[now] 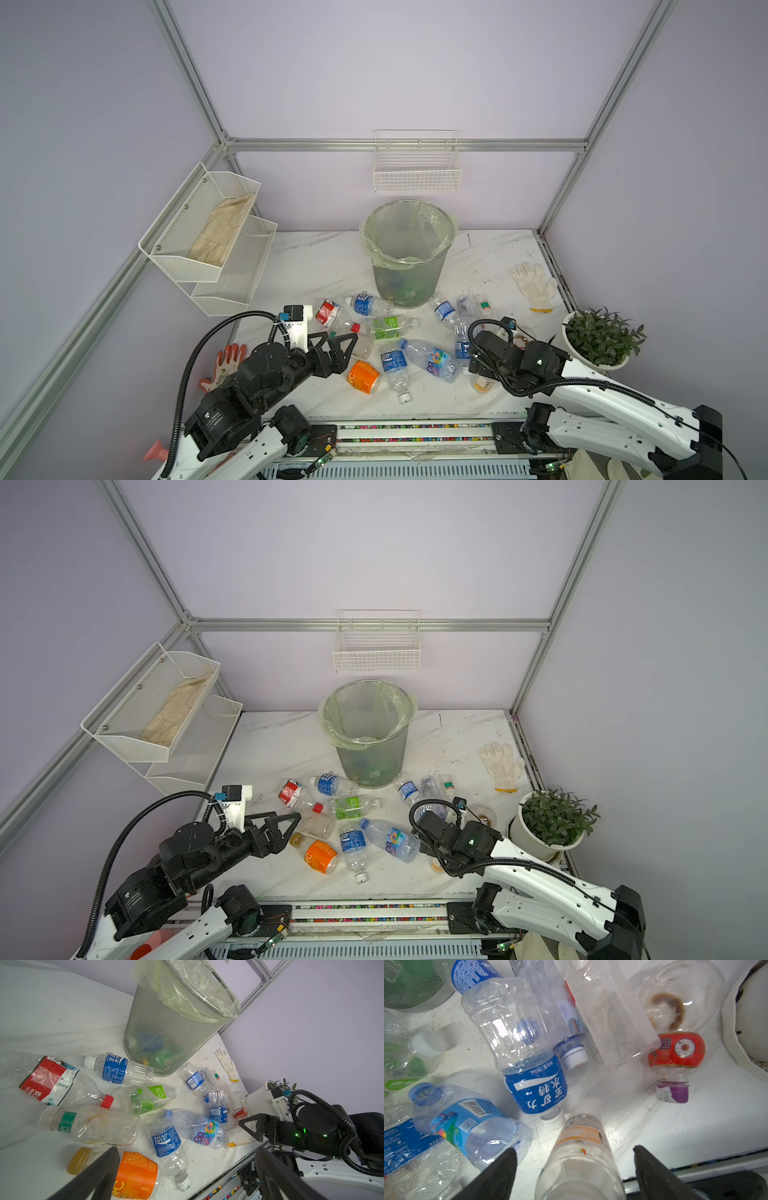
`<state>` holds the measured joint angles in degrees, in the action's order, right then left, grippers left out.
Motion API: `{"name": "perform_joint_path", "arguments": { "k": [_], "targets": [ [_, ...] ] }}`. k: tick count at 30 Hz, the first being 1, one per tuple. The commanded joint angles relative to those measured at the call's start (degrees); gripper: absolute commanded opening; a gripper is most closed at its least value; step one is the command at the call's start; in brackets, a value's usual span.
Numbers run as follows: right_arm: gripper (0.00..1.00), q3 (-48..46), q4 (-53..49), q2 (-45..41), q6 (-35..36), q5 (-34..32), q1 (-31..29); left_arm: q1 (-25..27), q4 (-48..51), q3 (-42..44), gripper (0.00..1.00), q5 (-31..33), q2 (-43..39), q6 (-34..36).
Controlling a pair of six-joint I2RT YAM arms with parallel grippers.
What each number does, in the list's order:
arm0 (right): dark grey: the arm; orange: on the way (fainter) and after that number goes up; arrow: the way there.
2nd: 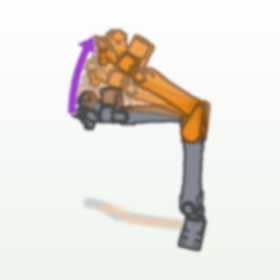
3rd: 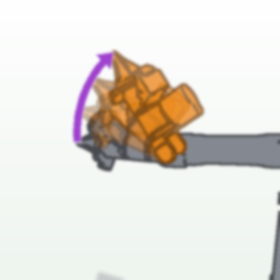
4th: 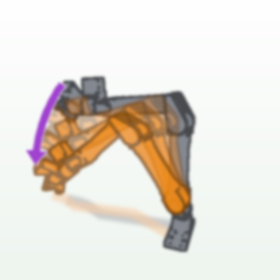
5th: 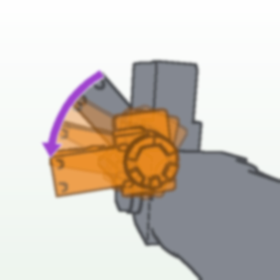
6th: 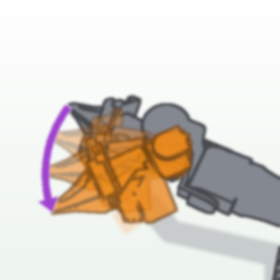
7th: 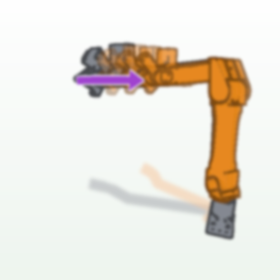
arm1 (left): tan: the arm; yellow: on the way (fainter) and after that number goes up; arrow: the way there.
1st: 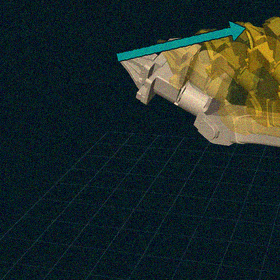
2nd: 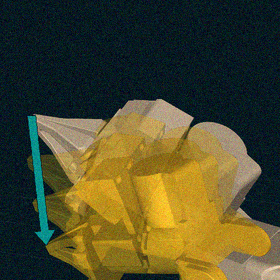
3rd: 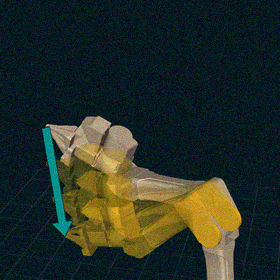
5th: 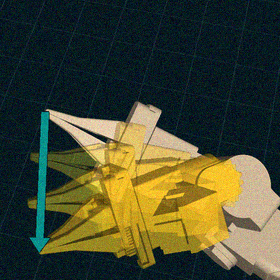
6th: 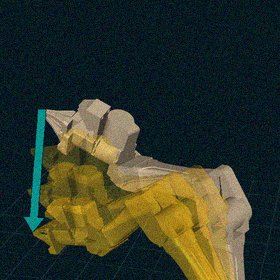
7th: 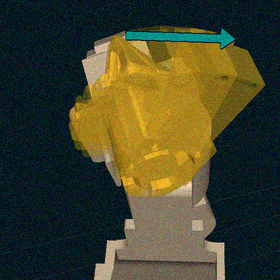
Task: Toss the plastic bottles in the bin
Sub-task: 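Close the right gripper on the clear bottle with orange-printed label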
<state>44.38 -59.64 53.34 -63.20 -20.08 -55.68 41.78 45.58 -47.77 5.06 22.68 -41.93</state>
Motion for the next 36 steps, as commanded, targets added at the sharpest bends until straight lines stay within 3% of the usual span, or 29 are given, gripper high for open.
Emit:
{"name": "perform_joint_path", "arguments": {
  "k": [1, 7, 15, 22, 30, 36],
  "targets": [
    [0.87, 0.28, -1.55, 2.04, -1.83, -0.32, -0.42, 0.14, -0.66, 0.87, 1.0, 1.27, -0.89, 2.01],
    [0.72, 0.53, -1.11, 3.68, -1.14, 0.63, -0.79, 0.18, -0.72, -0.21, 1.0, 2.15, 2.06, 4.16],
    [0.33, 0.79, 0.23, 4.49, -0.74, 0.96, -0.75, 0.12, -2.86, -1.0, 1.0, 2.57, 5.98, 6.8],
    [0.26, 2.96, 3.33, 3.96, 1.3, 1.73, -0.79, 0.14, -5.83, 0.45, 1.0, 2.37, 7.19, 6.28],
    [0.25, 18.0, -4.19, 4.61, 4.99, -3.92, -0.8, 0.14, -6.81, 1.1, 1.0, 1.36, 6.48, 5.09],
    [0.26, 27.22, -1.78, 4.0, 9.42, -5.9, -0.78, 0.08, -6.85, 2.01, 1.0, 1.54, 6.26, 4.34]
  ]
}}
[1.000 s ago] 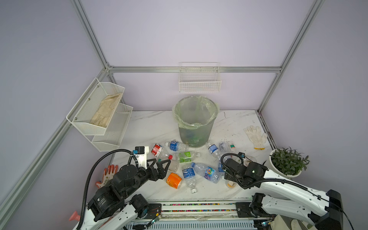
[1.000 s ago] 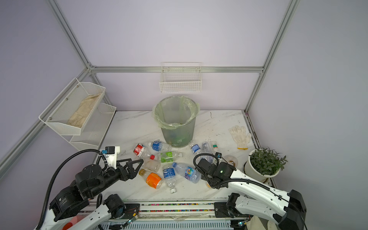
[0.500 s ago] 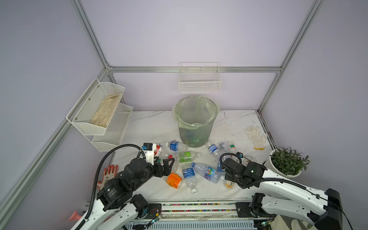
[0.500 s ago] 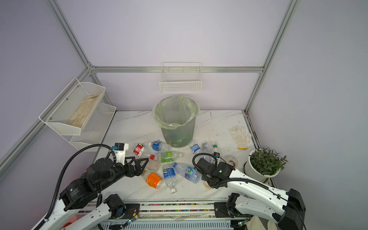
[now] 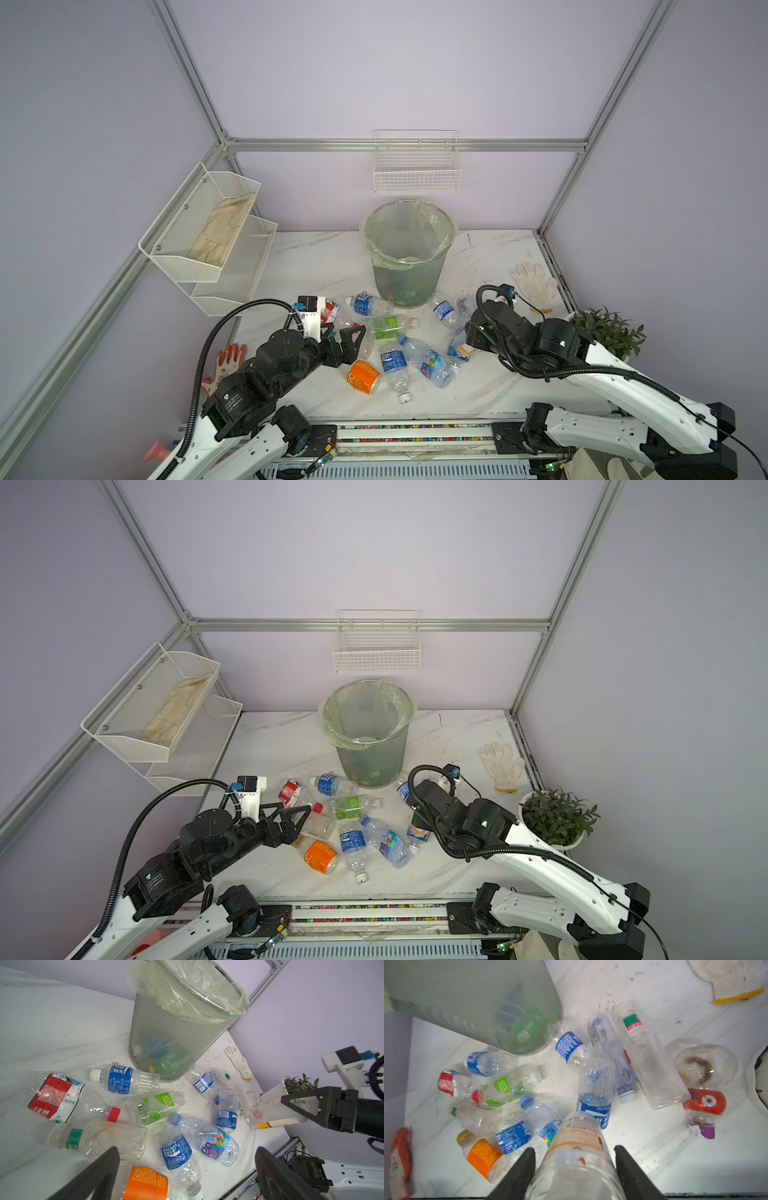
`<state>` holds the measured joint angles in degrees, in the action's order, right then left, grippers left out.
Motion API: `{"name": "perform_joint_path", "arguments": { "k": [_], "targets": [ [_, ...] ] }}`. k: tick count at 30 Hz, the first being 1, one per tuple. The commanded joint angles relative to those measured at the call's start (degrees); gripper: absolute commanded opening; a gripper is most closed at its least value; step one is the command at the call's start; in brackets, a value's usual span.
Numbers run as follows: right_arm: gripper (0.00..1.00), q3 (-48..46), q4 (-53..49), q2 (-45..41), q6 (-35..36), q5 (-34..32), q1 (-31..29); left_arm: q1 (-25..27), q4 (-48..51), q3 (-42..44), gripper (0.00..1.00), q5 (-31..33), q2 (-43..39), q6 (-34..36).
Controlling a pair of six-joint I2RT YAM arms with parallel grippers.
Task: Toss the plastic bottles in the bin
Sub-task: 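Close the right gripper on the clear bottle with orange-printed label, then lift the clear orange-labelled bottle over the bin and open the right gripper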
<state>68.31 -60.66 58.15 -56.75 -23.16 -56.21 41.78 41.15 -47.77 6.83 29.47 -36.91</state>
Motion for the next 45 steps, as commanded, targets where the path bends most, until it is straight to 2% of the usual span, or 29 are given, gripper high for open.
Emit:
{"name": "perform_joint_path", "arguments": {
  "k": [1, 5, 9, 21, 26, 29, 34, 37, 40, 43, 45],
  "targets": [
    [0.26, 3.96, 0.96, -1.7, 3.73, -2.62, -0.27, 0.13, -2.45, 2.11, 1.0, -0.37, -0.63, -1.09],
    [0.25, 6.02, 8.53, -5.44, 6.45, -2.7, -0.27, 0.14, -2.92, 2.75, 1.0, -0.59, -1.13, -1.59],
    [0.24, 6.5, 11.25, -7.57, 6.77, -4.75, -0.28, 0.14, -3.24, 2.72, 1.0, -0.75, -0.88, -1.94],
    [0.22, 3.47, 16.7, -20.88, 8.11, -5.06, -0.22, 0.14, -8.47, 5.18, 1.0, -3.31, 1.27, -3.79],
    [0.21, 3.9, 17.04, -22.02, 8.43, -6.4, -0.29, 0.14, -10.34, 5.09, 1.0, -3.59, 2.56, -3.09],
    [0.21, 3.99, 20.54, -21.91, 10.08, -7.52, -0.25, 0.06, -12.63, 5.92, 1.0, -4.43, 2.93, -3.0],
    [0.22, 8.17, 26.81, -16.2, 15.65, -7.73, -0.28, 0.11, -14.28, 6.07, 1.0, -5.15, 4.7, -3.44],
    [0.24, 12.88, 29.31, -9.28, 18.84, -8.93, -0.22, 0.14, -14.42, 5.43, 1.0, -5.31, 5.35, -3.43],
    [0.28, 19.51, 31.73, 0.41, 23.13, -11.64, -0.26, 0.15, -14.52, 5.31, 1.0, -5.29, 5.41, -4.04],
    [0.4, 30.8, 31.47, 13.45, 28.75, -15.82, -0.09, 0.1, -14.69, 5.02, 1.0, -5.74, 5.17, -4.68],
    [0.4, 40.1, 31.12, 23.39, 33.24, -16.62, 1.92, 0.13, -14.61, 5.13, 1.0, -5.82, 4.99, -5.22]
  ]
}}
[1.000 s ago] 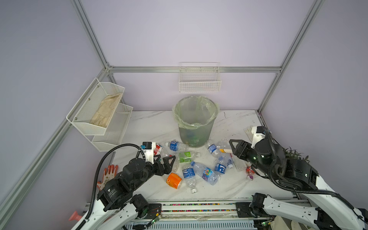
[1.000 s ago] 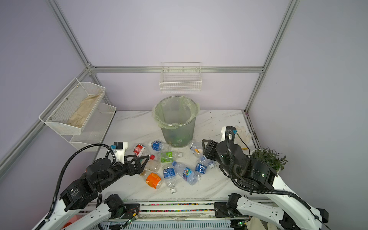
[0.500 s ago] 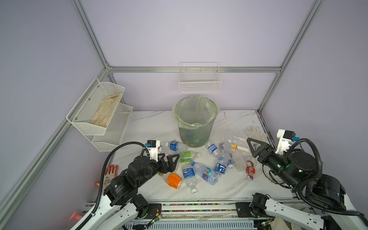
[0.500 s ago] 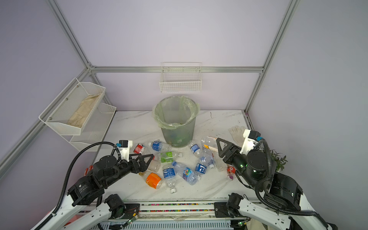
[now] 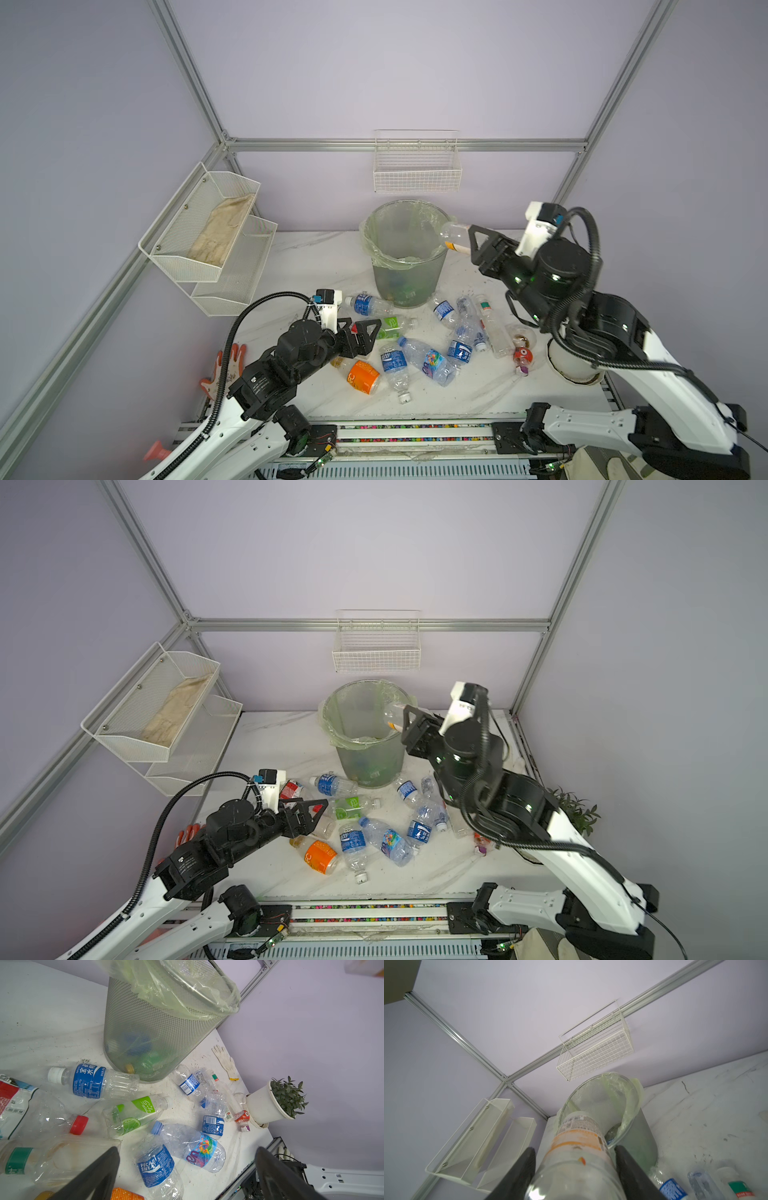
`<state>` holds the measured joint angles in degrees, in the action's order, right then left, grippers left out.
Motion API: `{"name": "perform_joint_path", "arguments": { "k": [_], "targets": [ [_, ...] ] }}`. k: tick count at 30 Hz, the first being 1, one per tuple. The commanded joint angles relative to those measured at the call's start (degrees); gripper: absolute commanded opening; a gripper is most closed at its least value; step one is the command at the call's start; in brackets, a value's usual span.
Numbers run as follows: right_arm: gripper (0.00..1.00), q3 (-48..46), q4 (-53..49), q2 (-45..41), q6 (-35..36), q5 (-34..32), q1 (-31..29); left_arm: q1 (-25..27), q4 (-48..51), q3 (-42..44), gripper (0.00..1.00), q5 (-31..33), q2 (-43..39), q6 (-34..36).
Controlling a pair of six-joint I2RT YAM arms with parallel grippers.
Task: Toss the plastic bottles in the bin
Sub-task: 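Lift the clear orange-labelled bottle over the bin and open the right gripper, then draw the right gripper back and lower it toward the green-labelled clear bottle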
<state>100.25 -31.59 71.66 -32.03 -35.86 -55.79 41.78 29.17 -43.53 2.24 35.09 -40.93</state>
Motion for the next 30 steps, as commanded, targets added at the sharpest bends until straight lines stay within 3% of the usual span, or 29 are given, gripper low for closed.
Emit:
{"name": "perform_joint_path", "arguments": {
  "k": [1, 2, 3, 4, 5, 8, 15, 30],
  "targets": [
    [0.42, 12.32, 0.46, 14.91, 9.08, -1.37, 3.57, 0.12, -2.56, 0.95, 1.0, -1.14, -0.86, -1.49],
    [0.45, 17.59, -2.61, 20.02, 8.79, 3.82, 7.68, 0.14, -2.52, 1.04, 1.0, -1.18, -0.97, -1.92],
    [0.61, 22.54, -5.87, 24.63, 7.82, 9.27, 11.36, 0.13, -2.46, 0.94, 1.0, -1.42, -1.13, -2.19],
    [0.87, 26.55, -8.86, 28.54, 7.77, 12.53, 13.23, 0.13, -2.32, 0.89, 1.0, -1.66, -1.25, -2.47],
    [0.97, 32.63, -13.9, 32.5, 7.94, 11.5, 13.69, 0.24, -2.01, 0.74, 1.0, -1.92, -1.57, -2.57],
    [0.97, 40.53, -21.75, 36.75, 7.06, 7.88, 11.89, 0.22, -0.17, 0.75, 1.0, -1.37, -3.04, -2.49],
    [0.97, 13.78, -3.33, 18.12, 7.8, 12.61, 11.58, 0.24, 1.22, 1.48, 1.0, 0.05, -4.06, -2.1],
    [0.97, -8.1, -6.69, -1.47, 4.96, 7.47, 11.63, 0.23, 2.0, 3.67, 1.0, 2.12, -2.75, -3.41]
  ]
}}
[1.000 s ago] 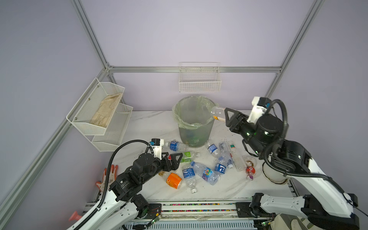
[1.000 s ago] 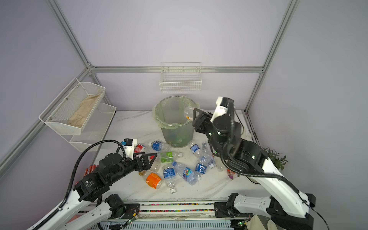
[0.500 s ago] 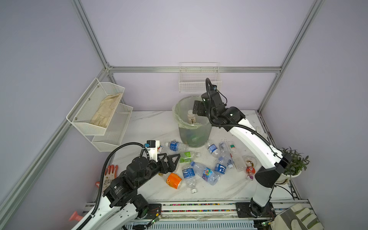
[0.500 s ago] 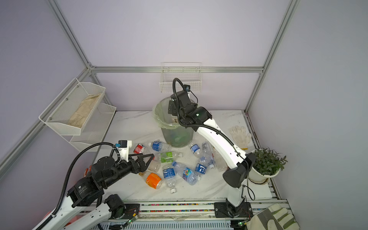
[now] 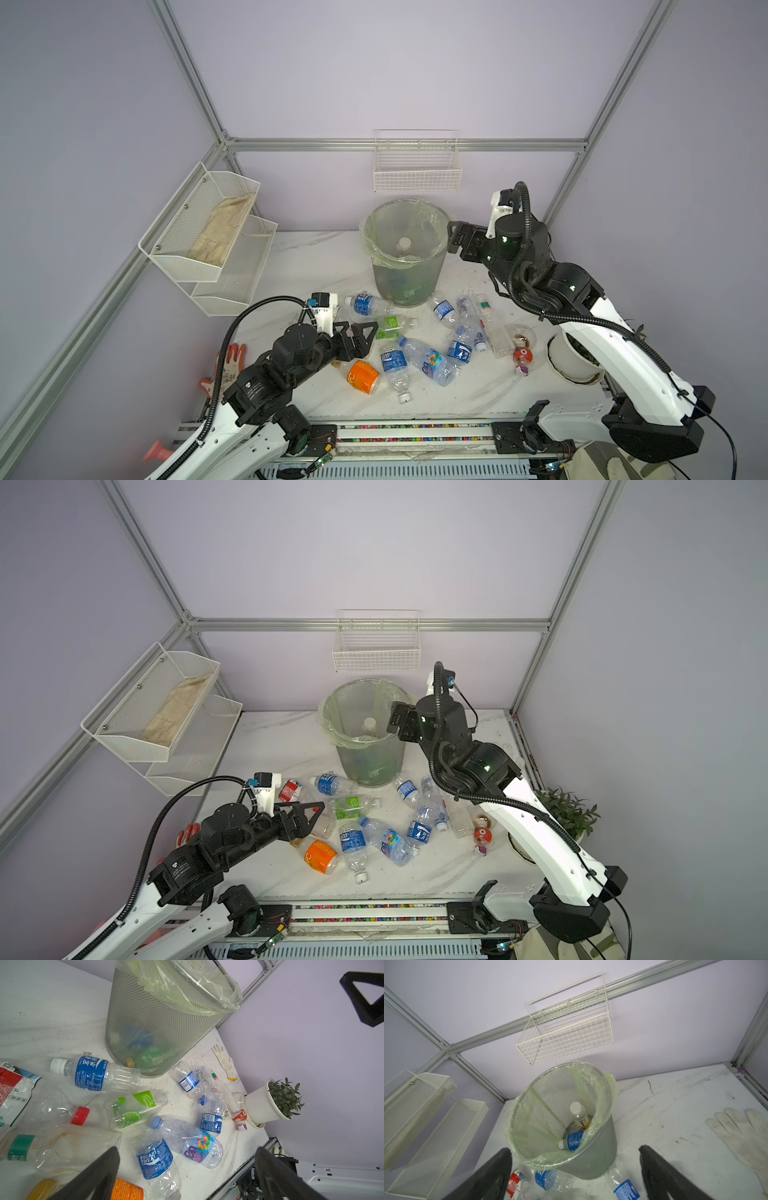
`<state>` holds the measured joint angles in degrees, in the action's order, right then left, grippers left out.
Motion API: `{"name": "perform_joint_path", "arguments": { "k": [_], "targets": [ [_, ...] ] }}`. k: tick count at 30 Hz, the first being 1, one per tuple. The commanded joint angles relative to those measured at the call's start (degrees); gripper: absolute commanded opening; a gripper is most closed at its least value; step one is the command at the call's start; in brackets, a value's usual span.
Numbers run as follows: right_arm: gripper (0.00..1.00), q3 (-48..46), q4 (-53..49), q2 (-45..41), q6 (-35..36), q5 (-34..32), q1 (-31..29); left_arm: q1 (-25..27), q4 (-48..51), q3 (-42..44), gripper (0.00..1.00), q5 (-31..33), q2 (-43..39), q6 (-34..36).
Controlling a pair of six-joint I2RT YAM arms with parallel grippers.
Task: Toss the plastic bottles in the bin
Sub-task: 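Draw the right gripper back and lower it toward the green-labelled clear bottle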
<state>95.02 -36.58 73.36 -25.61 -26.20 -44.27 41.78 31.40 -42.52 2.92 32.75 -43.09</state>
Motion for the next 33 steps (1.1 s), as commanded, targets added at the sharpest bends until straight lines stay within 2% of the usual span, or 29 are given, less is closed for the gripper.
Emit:
{"name": "perform_joint_path", "arguments": {
  "k": [1, 9, 16, 21, 25, 29, 33],
  "targets": [
    [0.97, -4.2, -1.98, -4.26, -1.92, -2.37, 0.14, 0.23, 0.07, 2.86, 1.0, 1.63, -0.25, -1.29],
    [0.97, -20.36, -3.5, -15.53, -9.53, -4.08, 0.16, 0.23, 1.14, 3.06, 1.0, 1.08, 5.48, -2.35],
    [0.97, -30.4, -4.86, -19.04, -14.02, -4.23, 0.57, 0.22, -0.2, 3.72, 1.0, 0.62, 6.97, -2.17],
    [0.97, -35.81, -4.82, -18.15, -16.48, -3.82, 1.94, 0.25, -0.63, 4.85, 1.0, 0.08, 6.46, -2.68],
    [0.97, -39.27, -4.58, -15.41, -17.37, -2.99, 6.28, 0.3, -0.89, 5.76, 1.0, -0.08, 5.68, -3.14],
    [0.97, -42.09, -2.06, -12.29, -15.36, 3.0, 13.31, 0.24, -0.98, 5.92, 1.0, -0.39, 5.26, -3.23],
    [0.97, -43.49, -0.33, -9.38, -14.29, 6.94, 16.85, 0.23, -0.94, 6.81, 1.0, -0.26, 4.44, -3.32]
  ]
}}
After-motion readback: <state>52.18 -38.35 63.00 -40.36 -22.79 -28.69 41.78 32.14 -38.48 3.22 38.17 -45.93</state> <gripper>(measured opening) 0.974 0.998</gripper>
